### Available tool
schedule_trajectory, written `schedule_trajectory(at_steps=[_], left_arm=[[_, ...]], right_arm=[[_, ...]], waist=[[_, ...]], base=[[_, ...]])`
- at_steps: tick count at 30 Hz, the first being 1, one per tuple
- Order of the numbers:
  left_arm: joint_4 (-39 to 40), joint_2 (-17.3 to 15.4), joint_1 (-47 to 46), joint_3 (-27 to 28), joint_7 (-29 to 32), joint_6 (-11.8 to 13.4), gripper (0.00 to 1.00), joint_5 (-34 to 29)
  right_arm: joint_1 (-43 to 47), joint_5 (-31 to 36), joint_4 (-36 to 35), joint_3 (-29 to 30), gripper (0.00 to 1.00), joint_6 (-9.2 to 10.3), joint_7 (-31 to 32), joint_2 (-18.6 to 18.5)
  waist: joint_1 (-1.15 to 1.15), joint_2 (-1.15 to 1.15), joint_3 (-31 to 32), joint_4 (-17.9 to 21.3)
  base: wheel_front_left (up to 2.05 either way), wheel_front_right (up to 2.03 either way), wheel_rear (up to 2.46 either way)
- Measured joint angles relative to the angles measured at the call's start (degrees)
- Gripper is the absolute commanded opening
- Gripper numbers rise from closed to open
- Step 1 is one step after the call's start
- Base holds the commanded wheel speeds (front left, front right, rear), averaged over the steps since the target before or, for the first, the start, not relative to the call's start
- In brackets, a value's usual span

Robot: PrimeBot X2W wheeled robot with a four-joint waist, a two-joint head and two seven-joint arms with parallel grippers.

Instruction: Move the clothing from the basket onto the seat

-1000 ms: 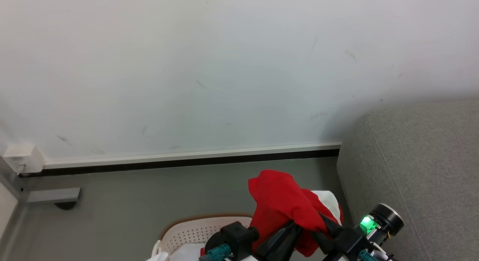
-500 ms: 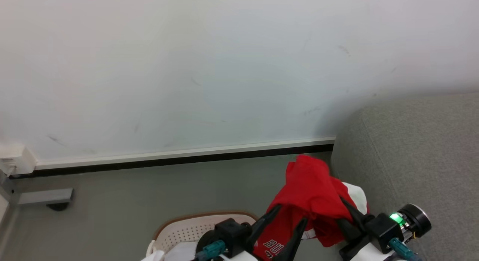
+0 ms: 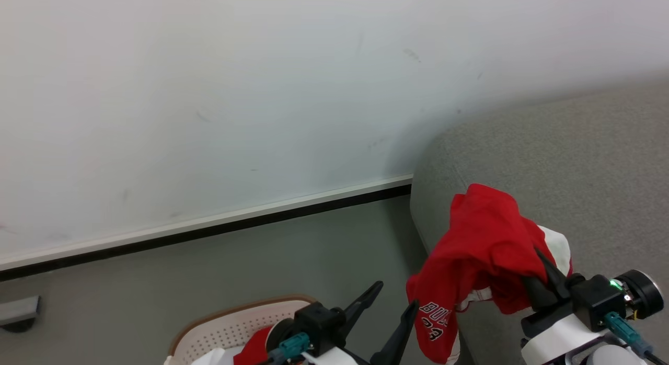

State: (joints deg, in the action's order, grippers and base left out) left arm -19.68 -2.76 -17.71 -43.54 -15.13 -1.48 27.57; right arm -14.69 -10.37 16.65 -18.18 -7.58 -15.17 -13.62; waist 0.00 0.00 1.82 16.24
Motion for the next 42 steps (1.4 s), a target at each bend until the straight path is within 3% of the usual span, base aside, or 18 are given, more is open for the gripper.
schedule_trajectory(at_steps=[14,26,34,42], left_arm=[[-0.41,0.01,-0.58,-0.05,0.0,0.05,1.0,-0.97],[-2.78,-0.11,-6.93,0.12,0.0,-0.68,1.0,-5.05],[-3.38,-0.67,-16.41,-0.12,0.97,-1.52,1.0,-7.62],[-1.55,-0.51,-25.1,-1.82,2.7,-2.05,1.0,-9.95]], right_arm=[[1.99,-0.3,-1.53,5.11,0.0,0.0,0.0,-0.03],[-0.01,-2.18,-2.68,13.39,0.0,0.0,0.0,2.03],[-10.92,-2.61,1.27,20.61,0.0,0.0,0.01,0.89],[-27.24,-2.45,13.19,27.37,0.0,0.0,0.01,-5.44]], waist=[[0.0,0.0,-2.19,5.87],[0.0,0.0,-9.59,5.55],[0.0,0.0,-18.66,3.09],[0.01,-0.01,-27.39,-0.21]], base=[[0.0,0.0,0.0],[0.0,0.0,0.0],[0.0,0.0,0.0],[0.0,0.0,0.0]])
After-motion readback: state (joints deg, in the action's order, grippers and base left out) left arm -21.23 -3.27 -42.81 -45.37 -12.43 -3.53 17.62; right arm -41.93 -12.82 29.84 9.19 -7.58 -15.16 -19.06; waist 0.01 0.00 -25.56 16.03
